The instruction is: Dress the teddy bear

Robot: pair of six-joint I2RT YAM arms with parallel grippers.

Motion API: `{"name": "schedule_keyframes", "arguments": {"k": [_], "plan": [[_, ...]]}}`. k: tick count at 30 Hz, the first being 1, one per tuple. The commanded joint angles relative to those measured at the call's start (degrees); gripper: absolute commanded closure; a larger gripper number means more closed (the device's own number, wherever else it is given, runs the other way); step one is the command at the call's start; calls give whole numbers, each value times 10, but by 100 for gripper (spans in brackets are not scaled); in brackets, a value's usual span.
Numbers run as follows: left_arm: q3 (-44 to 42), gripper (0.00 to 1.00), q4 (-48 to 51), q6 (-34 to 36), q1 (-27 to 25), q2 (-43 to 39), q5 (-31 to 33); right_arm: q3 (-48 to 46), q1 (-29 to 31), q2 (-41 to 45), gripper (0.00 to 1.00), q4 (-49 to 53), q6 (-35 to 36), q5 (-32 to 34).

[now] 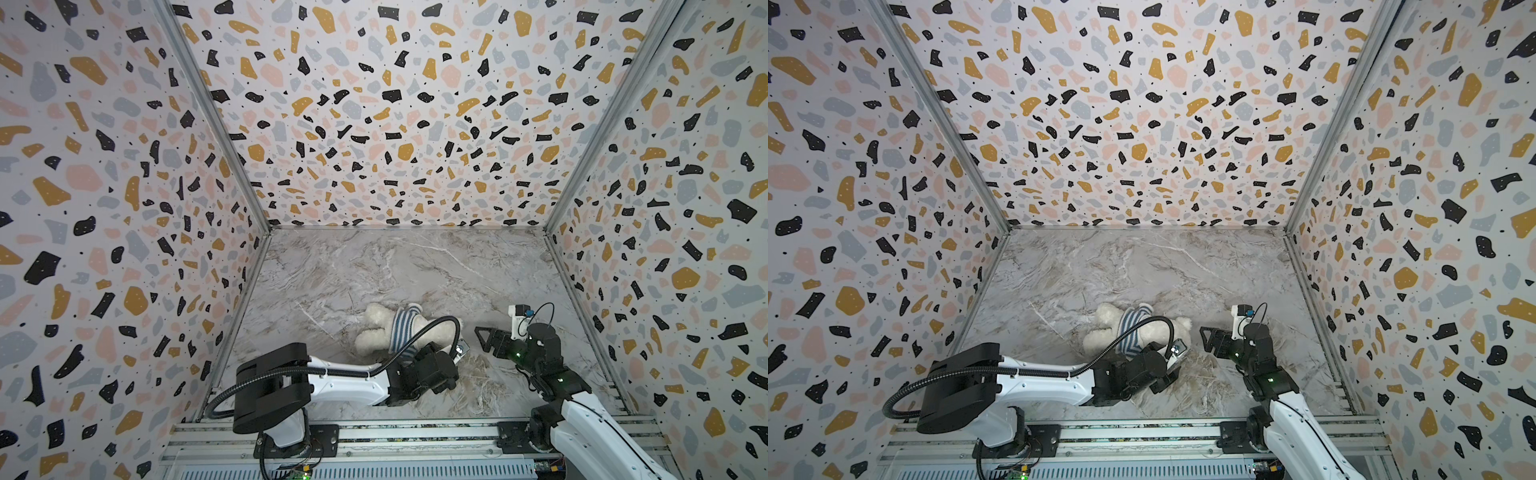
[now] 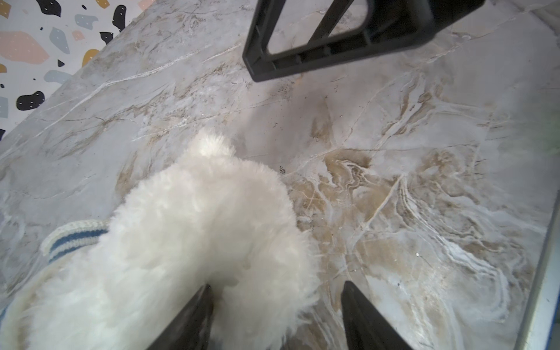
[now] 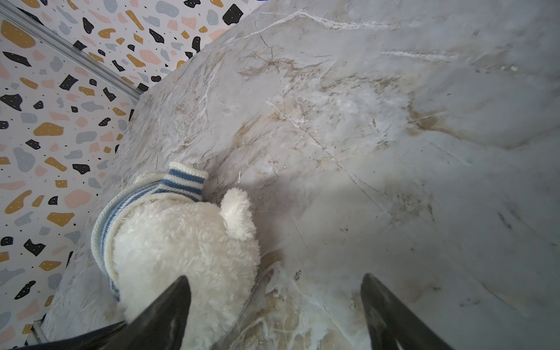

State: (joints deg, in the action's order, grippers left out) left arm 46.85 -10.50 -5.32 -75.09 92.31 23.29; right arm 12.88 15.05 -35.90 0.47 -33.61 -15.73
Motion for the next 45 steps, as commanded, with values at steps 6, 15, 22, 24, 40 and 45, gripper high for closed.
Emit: {"name": "schedule_keyframes", "arguments": {"k": [6, 15, 22, 24, 40, 45], "plan": [[36, 46, -2, 11, -3, 32, 61, 4, -2, 11, 11, 9, -3, -4], [48, 85, 5, 13, -2, 41, 91, 5, -2, 23, 11, 19, 0, 1], [38, 100, 8, -2, -1, 6, 74, 7, -2, 25, 12, 12, 10, -6], [31, 100, 5, -14, 5, -16, 54, 12, -2, 26, 13, 7, 15, -17], [25, 100, 86, -134, 131, -233, -180, 68, 6, 92, 14, -69, 69, -188], [47, 100, 107, -172, 170, -271, -257, 93, 40, 99, 14, -88, 81, -209]]}}
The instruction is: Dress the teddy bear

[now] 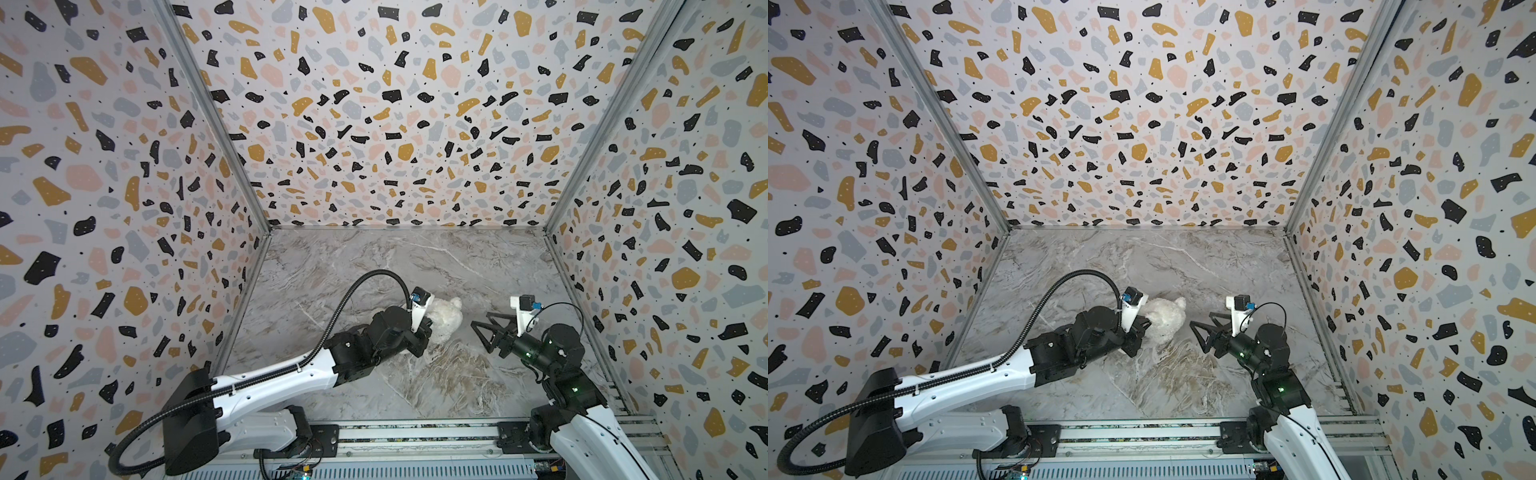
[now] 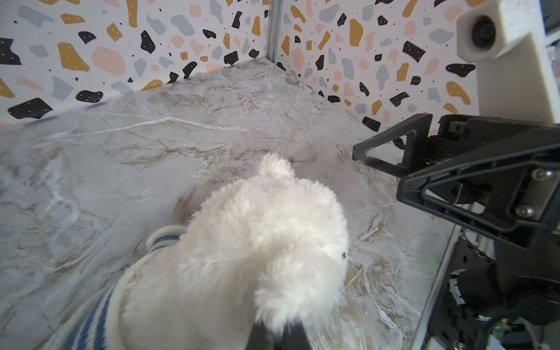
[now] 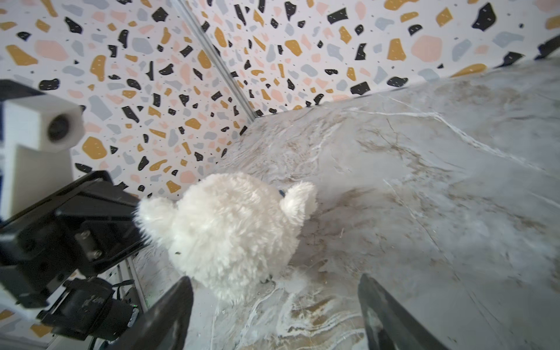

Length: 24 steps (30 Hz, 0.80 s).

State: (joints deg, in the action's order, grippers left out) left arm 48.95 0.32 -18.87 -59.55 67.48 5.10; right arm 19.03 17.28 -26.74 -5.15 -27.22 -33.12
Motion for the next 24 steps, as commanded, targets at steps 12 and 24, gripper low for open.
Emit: {"name": "schedule_keyframes", "arguments": {"k": [12, 24], "plan": [[-33, 100, -216, -235, 127, -51, -259, 85, 122, 1, 15, -37, 49, 34], [-163, 100, -373, -348, 262, 1, -323, 87, 153, -13, 16, 0, 61, 77]]}}
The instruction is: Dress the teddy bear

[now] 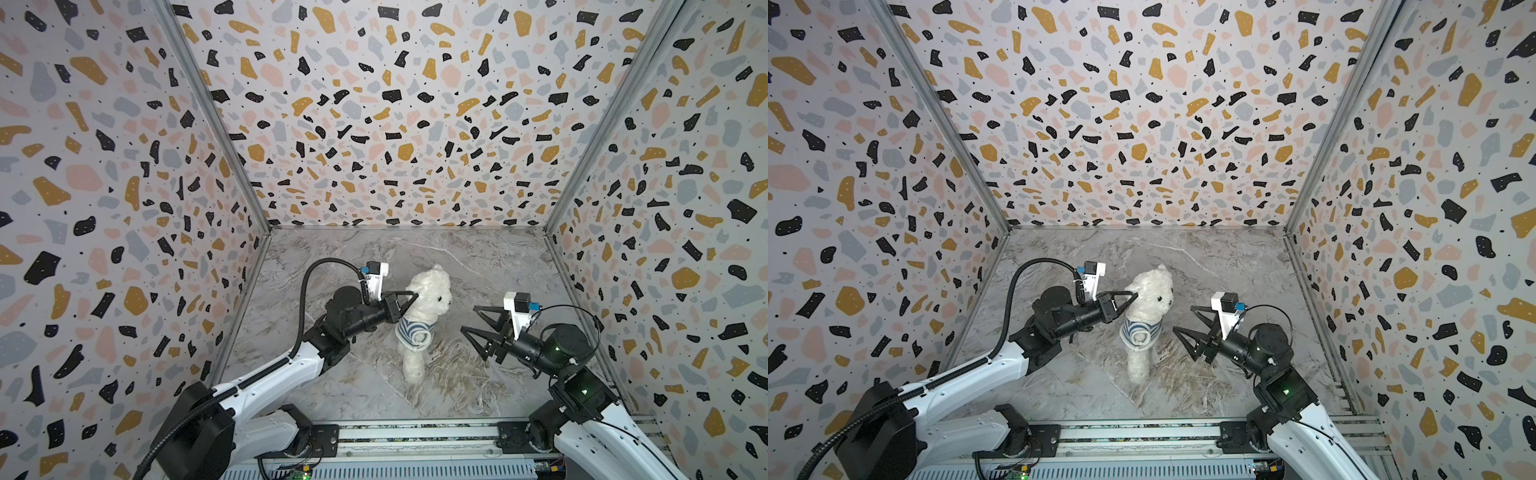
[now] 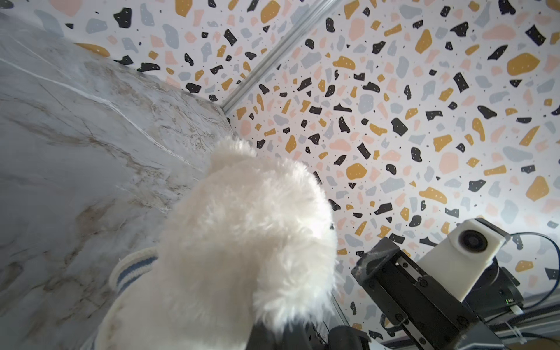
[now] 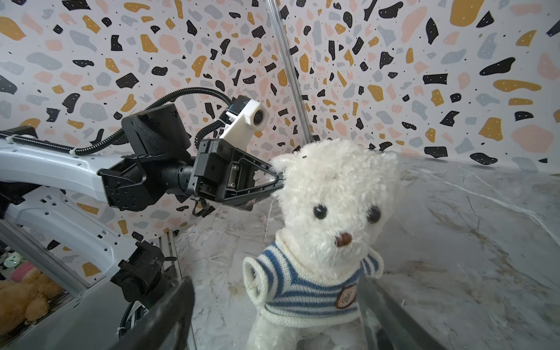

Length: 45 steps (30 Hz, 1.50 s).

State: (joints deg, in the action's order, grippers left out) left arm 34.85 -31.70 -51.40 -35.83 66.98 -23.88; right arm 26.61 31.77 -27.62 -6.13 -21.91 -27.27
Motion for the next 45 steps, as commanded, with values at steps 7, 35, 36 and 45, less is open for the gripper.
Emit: {"name": "schedule_keyframes", "arguments": {"k": [7, 35, 36, 45], "plan": [[-64, 100, 8, 30, 98, -7, -42, -2, 29, -29, 17, 3, 11, 47], [-93, 100, 200, 175, 193, -80, -22, 21, 187, -319, 18, -55, -6, 151], [-94, 100, 200, 175, 194, -81, -21, 23, 194, -316, 17, -62, -8, 147], [-108, 100, 193, 171, 194, -82, -18, 38, 244, -356, 17, -59, -18, 171]]}}
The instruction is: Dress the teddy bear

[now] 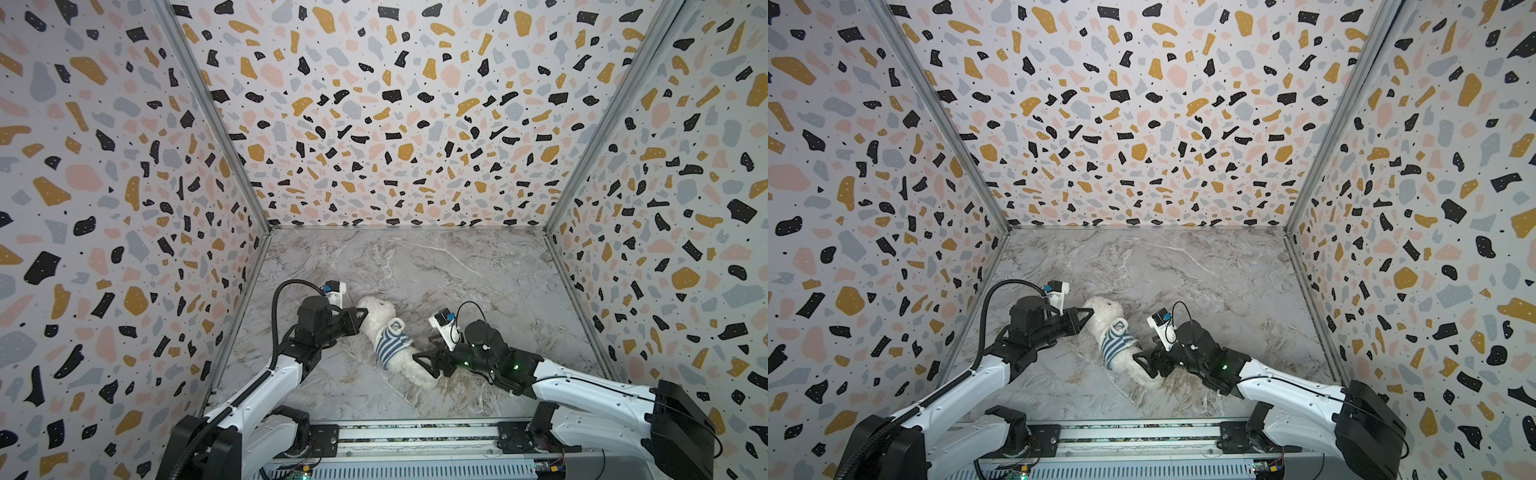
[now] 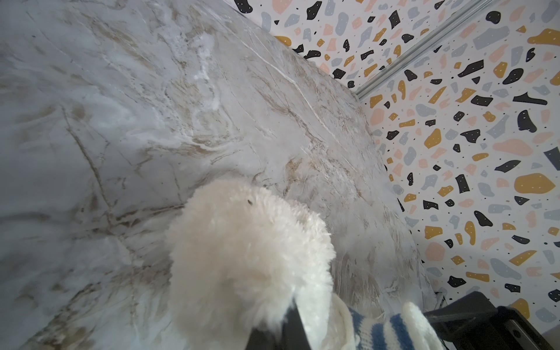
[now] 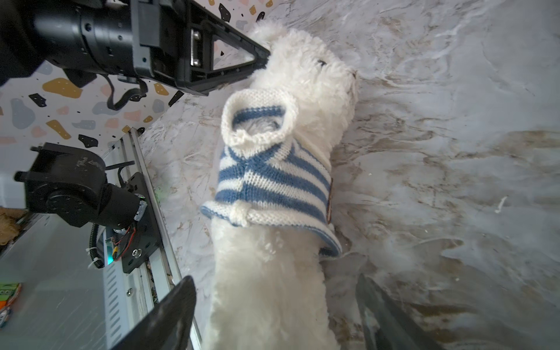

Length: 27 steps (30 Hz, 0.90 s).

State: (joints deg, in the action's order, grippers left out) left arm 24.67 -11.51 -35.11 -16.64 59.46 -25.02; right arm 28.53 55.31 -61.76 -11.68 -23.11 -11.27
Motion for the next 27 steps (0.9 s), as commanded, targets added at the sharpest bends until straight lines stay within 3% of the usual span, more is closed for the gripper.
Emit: {"name": "schedule_keyframes", "arguments": {"k": [1, 9, 22, 27], "plan": [[-6, 100, -9, 9, 2, -7, -6, 21, 12, -25, 18, -3, -7, 15], [-11, 100, -13, 7, 4, -5, -6, 51, 41, -85, 29, 21, 8, 42], [-17, 100, -43, -5, 4, 2, -7, 71, 42, -78, 90, 73, 3, 144], [-24, 100, -71, -22, 4, -11, -13, 77, 40, -48, 100, 93, 3, 198]]}}
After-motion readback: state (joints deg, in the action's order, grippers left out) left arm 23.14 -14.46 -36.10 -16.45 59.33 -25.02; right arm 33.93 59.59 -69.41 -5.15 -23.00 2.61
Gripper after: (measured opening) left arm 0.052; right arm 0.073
